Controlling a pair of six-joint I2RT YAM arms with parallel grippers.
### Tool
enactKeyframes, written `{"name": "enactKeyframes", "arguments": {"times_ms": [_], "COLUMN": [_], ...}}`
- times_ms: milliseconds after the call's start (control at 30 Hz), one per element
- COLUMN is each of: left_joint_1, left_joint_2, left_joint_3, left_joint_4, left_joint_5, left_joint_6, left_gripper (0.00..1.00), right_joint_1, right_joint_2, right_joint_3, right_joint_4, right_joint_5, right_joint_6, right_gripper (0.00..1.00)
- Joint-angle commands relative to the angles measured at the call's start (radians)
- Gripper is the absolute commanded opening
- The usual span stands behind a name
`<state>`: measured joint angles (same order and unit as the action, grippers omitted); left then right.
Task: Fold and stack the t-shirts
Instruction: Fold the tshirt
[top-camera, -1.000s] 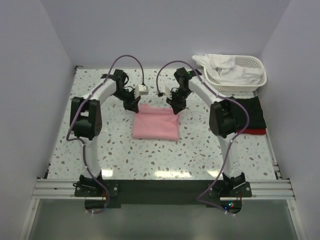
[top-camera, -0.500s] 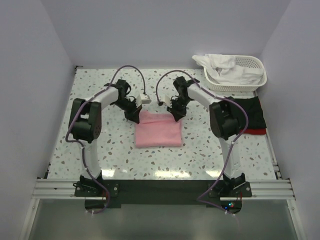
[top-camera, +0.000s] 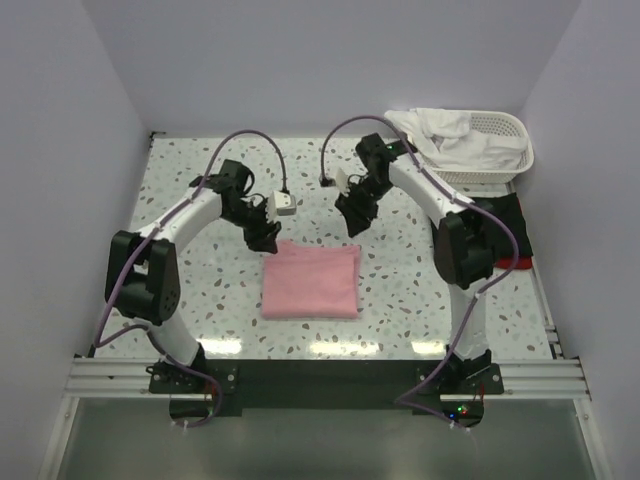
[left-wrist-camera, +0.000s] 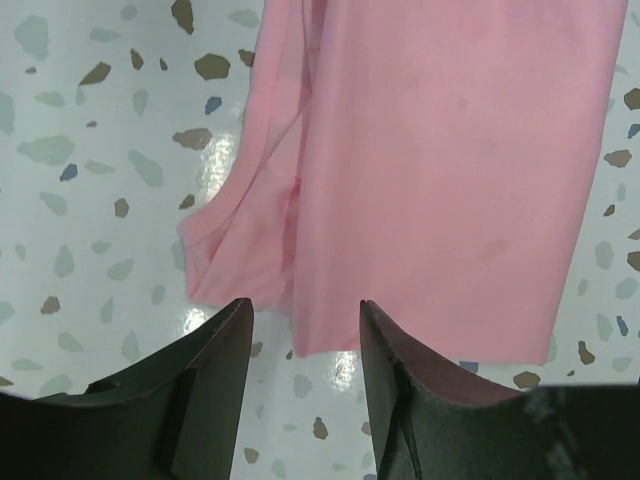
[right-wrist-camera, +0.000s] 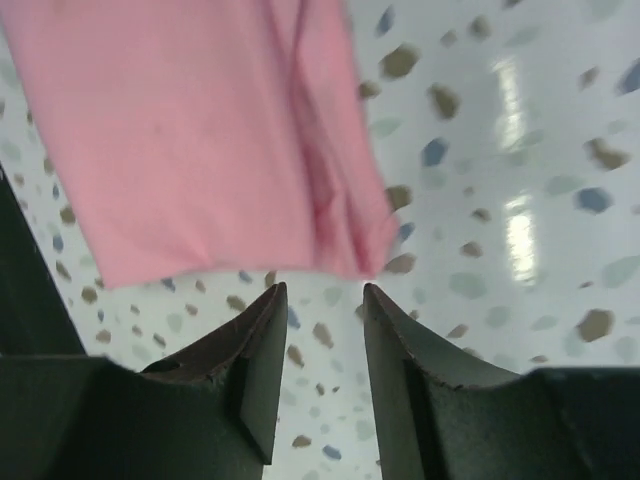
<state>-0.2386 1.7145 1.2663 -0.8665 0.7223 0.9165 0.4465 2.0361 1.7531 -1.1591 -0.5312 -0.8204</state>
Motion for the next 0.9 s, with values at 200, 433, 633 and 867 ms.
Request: {"name": "enactKeyframes", "arguments": {"times_ms": [200, 433, 633, 867], "left_joint_1": [-0.155, -0.205, -0.231, -0.248], "left_joint_2": [0.065, 0.146, 0.181, 0.157], "left_joint_3": [-0.001, 0.010, -0.004, -0.053], "left_joint_4": [0.244, 0.287, 0.284, 0.254], "left_joint_5": [-0.030, -0.052, -0.053, -0.038], "left_joint_6": [-0.040, -0.064, -0.053, -0.013], "left_gripper": [0.52, 0.54, 0.48, 0.23], "right_joint_1": [-0.020, -0.017, -0.014, -0.009], "right_joint_2": [0.285, 0.337, 0.345, 0.337], "right_joint_3": [0.362, 0.296, 0.250, 0.215], "right_joint_4": [0.005, 0.114, 0.168, 0.161], "right_joint_5": [-0.262, -0.345, -0.368, -0.365], "right_joint_6": [0.467, 0.607, 0.638, 0.613], "right_gripper": [0.22, 0.17, 0.15, 0.15]}}
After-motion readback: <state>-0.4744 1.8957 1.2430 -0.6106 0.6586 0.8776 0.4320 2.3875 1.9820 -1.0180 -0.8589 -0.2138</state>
